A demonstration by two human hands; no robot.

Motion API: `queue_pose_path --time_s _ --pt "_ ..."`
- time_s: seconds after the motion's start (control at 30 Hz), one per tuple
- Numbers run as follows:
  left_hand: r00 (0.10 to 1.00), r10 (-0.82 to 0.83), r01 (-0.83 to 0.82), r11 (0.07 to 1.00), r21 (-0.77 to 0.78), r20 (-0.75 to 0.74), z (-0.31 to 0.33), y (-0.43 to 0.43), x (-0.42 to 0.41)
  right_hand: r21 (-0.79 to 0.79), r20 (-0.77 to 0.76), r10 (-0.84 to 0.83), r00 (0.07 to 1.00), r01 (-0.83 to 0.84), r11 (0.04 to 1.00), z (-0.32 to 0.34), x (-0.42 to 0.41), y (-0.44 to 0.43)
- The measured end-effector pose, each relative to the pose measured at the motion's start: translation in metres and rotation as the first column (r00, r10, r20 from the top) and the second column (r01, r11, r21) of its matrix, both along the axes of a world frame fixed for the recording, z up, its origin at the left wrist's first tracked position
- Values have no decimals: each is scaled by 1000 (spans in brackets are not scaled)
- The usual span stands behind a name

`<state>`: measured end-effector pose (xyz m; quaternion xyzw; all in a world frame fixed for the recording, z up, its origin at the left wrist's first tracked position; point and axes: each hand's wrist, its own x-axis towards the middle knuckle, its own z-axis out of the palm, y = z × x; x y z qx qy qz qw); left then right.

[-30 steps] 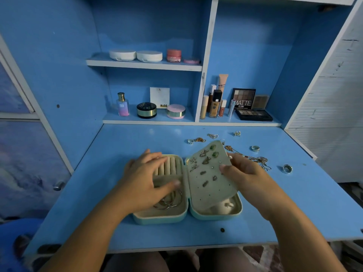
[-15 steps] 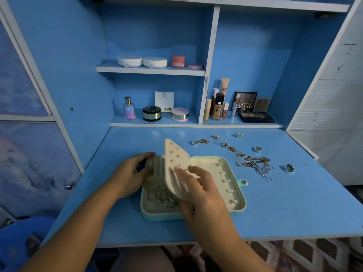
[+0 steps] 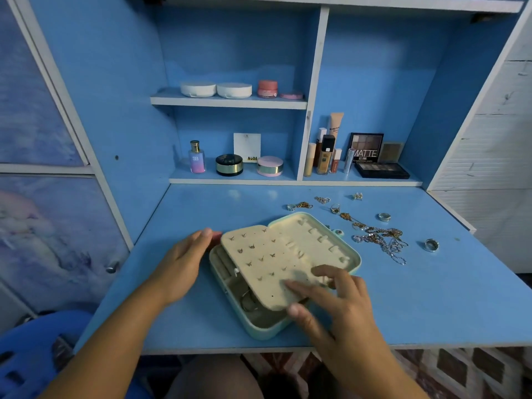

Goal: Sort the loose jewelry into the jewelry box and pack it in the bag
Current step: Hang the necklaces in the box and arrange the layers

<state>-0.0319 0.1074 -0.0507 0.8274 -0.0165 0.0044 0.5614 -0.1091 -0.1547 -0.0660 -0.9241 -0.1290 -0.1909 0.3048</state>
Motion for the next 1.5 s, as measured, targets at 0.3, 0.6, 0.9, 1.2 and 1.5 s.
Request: queue_pose_path --time_s 0.3,0.6,0.9,1.2,1.5 --pt "957 -128 129 992 -12 -260 33 -34 25 524 -399 -109 911 324 788 4 12 4" --pt "982 -31 1 987 -160 -188 10 -35 -4 612 -306 45 951 161 774 -2 21 -6" --pt "986 -56 9 959 -282 -159 9 -45 -39 431 -329 272 904 -113 895 17 62 -29" --pt "984 75 -80 996 -26 -162 12 -73 -39 389 -524 331 785 -125 913 23 103 -30" --pt "979 112 -99 991 85 -169 17 -60 -5 277 -514 331 792 -212 937 17 113 -32"
